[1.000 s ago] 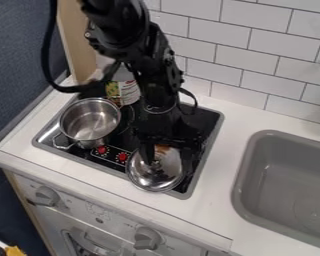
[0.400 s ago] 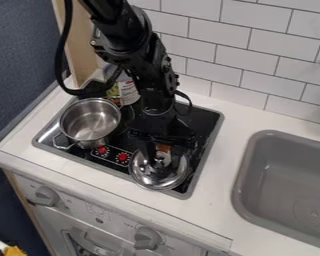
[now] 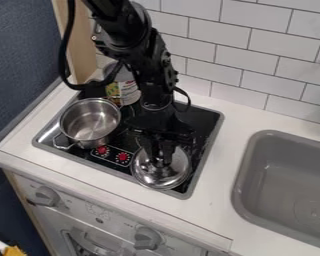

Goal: Put the pot lid from the bottom right corner of the stove on the silver pot

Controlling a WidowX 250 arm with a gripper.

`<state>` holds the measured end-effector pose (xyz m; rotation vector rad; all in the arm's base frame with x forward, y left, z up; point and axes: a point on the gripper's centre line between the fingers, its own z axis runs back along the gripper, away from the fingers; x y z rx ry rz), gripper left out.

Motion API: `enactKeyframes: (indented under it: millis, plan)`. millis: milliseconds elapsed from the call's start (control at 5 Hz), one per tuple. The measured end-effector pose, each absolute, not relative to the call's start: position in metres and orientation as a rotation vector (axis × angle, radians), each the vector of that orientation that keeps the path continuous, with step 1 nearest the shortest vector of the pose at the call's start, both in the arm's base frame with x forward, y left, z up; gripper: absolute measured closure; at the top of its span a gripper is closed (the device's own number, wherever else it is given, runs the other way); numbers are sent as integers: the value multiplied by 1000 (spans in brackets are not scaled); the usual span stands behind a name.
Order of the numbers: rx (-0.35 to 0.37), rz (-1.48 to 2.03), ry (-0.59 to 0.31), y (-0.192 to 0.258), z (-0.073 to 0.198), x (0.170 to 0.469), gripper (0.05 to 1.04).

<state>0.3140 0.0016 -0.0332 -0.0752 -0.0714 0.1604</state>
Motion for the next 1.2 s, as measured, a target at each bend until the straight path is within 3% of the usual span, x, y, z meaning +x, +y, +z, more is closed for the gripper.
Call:
enactKeyframes:
  millis: [800,1200]
  plan:
    - [-99,-34,-131,-40,-23,328,800]
    - [-81,47,-243,-15,36,326,800]
